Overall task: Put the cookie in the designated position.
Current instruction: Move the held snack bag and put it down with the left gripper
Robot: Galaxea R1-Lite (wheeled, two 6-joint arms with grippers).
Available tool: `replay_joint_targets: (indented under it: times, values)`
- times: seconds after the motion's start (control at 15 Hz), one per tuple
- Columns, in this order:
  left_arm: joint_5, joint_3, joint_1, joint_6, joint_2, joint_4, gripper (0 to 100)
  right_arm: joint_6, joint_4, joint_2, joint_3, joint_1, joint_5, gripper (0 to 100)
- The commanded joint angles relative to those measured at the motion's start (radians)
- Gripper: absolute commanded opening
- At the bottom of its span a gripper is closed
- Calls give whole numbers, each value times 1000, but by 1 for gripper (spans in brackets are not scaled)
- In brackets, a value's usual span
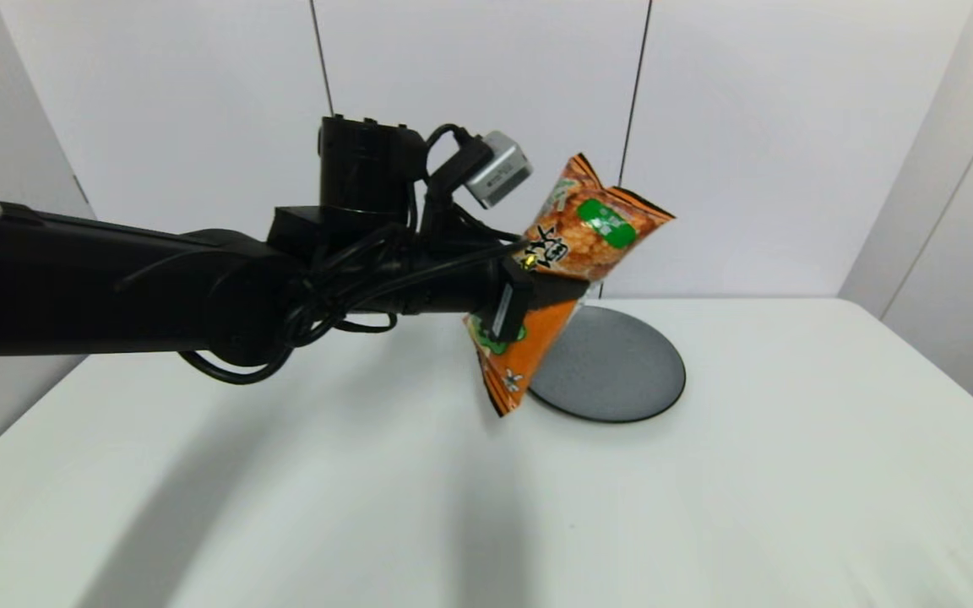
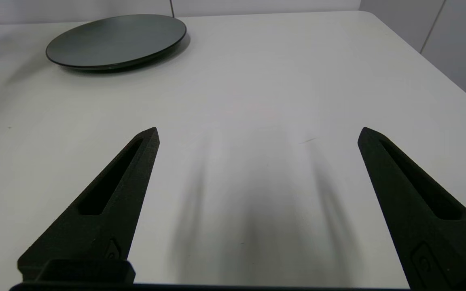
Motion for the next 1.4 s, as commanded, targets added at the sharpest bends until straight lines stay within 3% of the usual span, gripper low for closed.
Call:
replay_joint_targets:
  times: [0.07, 0.4, 0.6, 1.07, 1.4]
  values:
    - [-120, -103, -31, 117, 108, 109, 0, 0, 1, 0, 0, 0, 0, 100]
    - [-174, -322, -31, 430, 230, 577, 0, 0, 0, 0, 0, 0, 0, 100]
    - [-169, -420, -48, 517, 290, 771, 0, 0, 0, 0, 0, 0, 0, 100]
    - [-13, -538, -152, 469, 385, 837, 0, 0, 1, 0, 0, 0, 0, 100]
    - [0, -562, -187, 466, 439, 828, 0, 0, 1, 0, 0, 0, 0, 100]
